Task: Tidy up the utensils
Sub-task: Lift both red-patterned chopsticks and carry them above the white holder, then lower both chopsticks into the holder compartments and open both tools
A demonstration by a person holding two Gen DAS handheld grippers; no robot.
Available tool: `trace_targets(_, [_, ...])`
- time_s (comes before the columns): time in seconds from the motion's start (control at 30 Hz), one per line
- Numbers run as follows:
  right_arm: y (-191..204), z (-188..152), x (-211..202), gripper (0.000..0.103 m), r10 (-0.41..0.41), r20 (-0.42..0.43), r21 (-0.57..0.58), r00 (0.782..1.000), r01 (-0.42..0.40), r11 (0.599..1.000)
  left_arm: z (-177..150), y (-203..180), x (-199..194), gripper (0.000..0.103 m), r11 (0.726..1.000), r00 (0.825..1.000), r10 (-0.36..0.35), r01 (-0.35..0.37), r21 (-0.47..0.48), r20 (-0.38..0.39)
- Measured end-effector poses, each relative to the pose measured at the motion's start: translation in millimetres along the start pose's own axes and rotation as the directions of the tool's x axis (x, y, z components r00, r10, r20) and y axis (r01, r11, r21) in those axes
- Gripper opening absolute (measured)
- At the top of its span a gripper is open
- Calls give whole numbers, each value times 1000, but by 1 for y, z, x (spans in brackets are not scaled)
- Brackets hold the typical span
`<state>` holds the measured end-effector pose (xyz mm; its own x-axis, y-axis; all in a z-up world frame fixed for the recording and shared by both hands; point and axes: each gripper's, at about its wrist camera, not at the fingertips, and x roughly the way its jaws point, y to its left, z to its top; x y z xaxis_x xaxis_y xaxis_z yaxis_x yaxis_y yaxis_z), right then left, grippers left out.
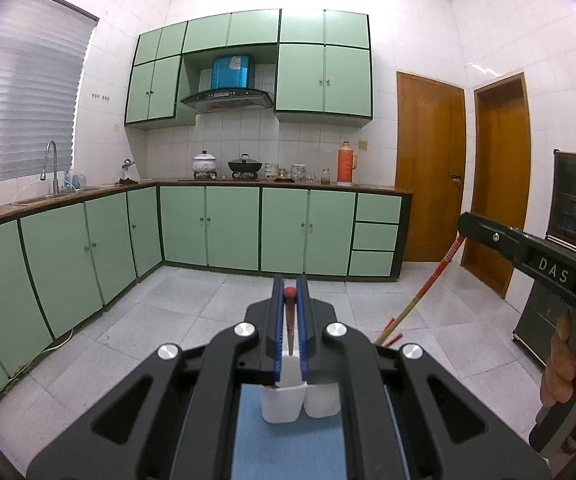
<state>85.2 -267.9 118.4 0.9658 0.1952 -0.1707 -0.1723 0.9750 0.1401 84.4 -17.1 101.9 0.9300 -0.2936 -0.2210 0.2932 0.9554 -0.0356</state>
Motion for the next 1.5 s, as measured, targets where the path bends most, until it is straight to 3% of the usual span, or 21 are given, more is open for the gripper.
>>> trace_targets(0.17, [-5,0,36,5,-12,-30,-18,999,12,1000,-6,3,30,5,1000,999,-12,12,1,-49])
trace_targets(0.43, [-16,-30,83,5,-12,-120,-9,993,11,1000,-28,17,78,5,1000,989,-17,15,-19,-148])
trace_targets(0.97, [-17,-76,115,6,3,-246,-15,969,-7,1000,-63,30,123,6,1000,957,-22,16,-25,-289])
trace_targets(1.1, [-18,-79,108,17,1,-242,-7,970,-2,1000,-65,31,124,7,1000,953,-16,10,-22,-303])
trace_targets(1.17, [-20,-77,104,25,-18,-229,-13,973,15,1000,-64,30,119,13,1000,955,-13,7,-20,-297])
trace_targets(1.23, [-23,-74,94,33,-42,-207,-21,977,38,999,-61,31,112,28,1000,960,0,-4,-14,-280])
trace_targets(1.37, [-31,-69,71,46,-91,-164,-25,982,88,996,-52,35,92,41,1000,973,22,-25,-9,-230])
trace_targets(1.47, [-36,-71,50,59,-124,-142,-29,982,121,992,-49,36,75,60,999,980,42,-45,-12,-195])
trace_targets(1.5, [-38,-72,45,68,-131,-139,-28,982,128,991,-49,36,65,69,998,983,56,-58,-7,-176])
